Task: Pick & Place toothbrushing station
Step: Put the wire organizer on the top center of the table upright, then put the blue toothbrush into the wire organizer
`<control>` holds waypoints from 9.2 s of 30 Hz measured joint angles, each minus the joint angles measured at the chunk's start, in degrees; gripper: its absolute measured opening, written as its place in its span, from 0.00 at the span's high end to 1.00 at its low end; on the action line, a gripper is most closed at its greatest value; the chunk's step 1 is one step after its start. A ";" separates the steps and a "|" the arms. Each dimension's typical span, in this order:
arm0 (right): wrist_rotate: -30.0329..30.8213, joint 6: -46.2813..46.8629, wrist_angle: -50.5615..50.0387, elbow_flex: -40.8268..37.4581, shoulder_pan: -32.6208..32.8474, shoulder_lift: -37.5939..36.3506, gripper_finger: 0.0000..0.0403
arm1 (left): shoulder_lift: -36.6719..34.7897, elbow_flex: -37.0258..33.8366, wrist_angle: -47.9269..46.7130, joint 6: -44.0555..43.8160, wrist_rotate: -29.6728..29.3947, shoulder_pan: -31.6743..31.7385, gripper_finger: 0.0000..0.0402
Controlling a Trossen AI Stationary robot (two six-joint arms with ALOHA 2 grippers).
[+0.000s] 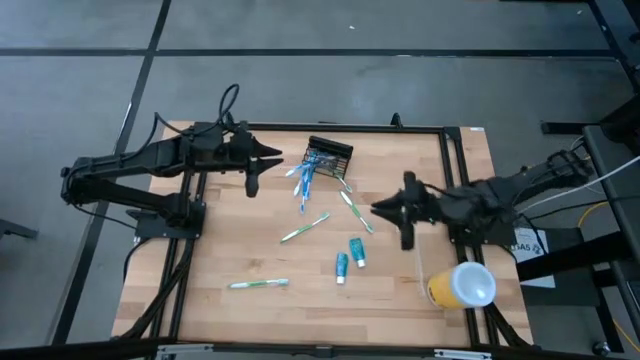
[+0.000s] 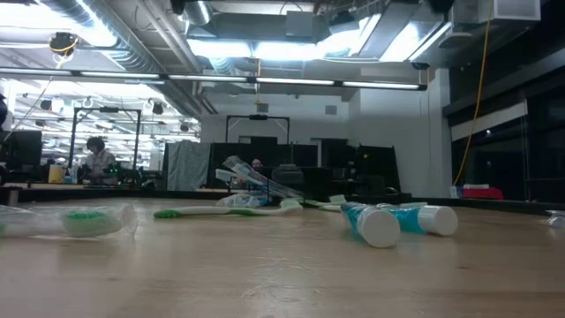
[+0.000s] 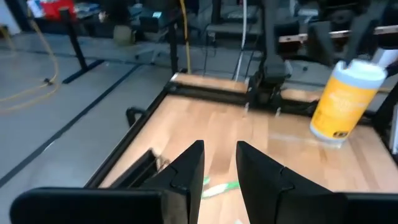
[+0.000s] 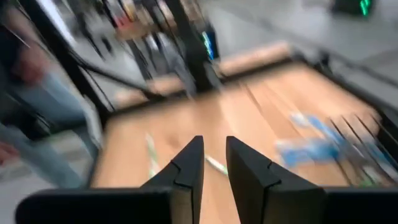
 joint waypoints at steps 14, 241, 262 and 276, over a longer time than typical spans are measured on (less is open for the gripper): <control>-30.27 -7.22 -5.70 1.46 -28.64 16.90 0.83 | -8.36 -0.15 -14.24 1.72 -10.33 0.00 0.78; -33.76 -10.11 -28.18 21.64 -29.74 2.21 0.74 | 14.57 -21.20 -5.21 -64.90 -11.39 -37.60 0.78; -27.66 -6.82 -29.18 21.64 -19.13 -2.17 0.74 | 35.21 -21.22 7.98 -97.48 -26.81 -43.33 0.78; -23.45 -4.33 -29.09 21.64 -15.51 -2.43 0.74 | 33.81 -10.28 -6.56 -67.37 -27.36 -42.42 0.78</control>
